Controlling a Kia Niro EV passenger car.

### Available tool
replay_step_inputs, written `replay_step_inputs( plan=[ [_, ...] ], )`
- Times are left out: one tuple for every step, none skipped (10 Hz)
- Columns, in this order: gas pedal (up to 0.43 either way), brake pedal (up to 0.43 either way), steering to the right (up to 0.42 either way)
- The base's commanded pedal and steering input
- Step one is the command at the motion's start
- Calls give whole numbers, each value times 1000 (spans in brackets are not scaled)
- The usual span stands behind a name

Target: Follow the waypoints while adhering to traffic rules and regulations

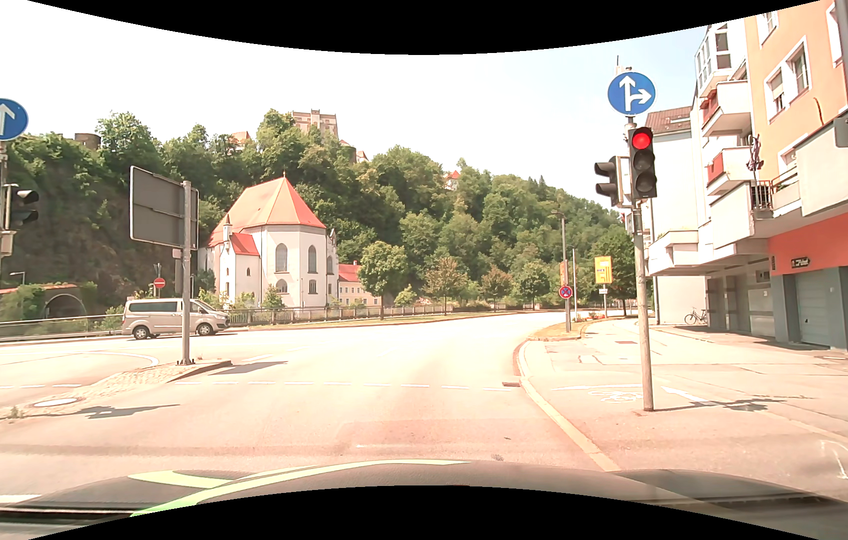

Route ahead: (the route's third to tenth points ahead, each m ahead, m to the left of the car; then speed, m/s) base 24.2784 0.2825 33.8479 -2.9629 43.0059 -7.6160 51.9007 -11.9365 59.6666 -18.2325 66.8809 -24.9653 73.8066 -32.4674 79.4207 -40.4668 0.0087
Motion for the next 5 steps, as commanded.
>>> replay_step_inputs(
  plan=[
    [0,305,40],
    [0,305,40],
    [0,305,40],
    [0,305,40],
    [0,305,40]
  ],
)
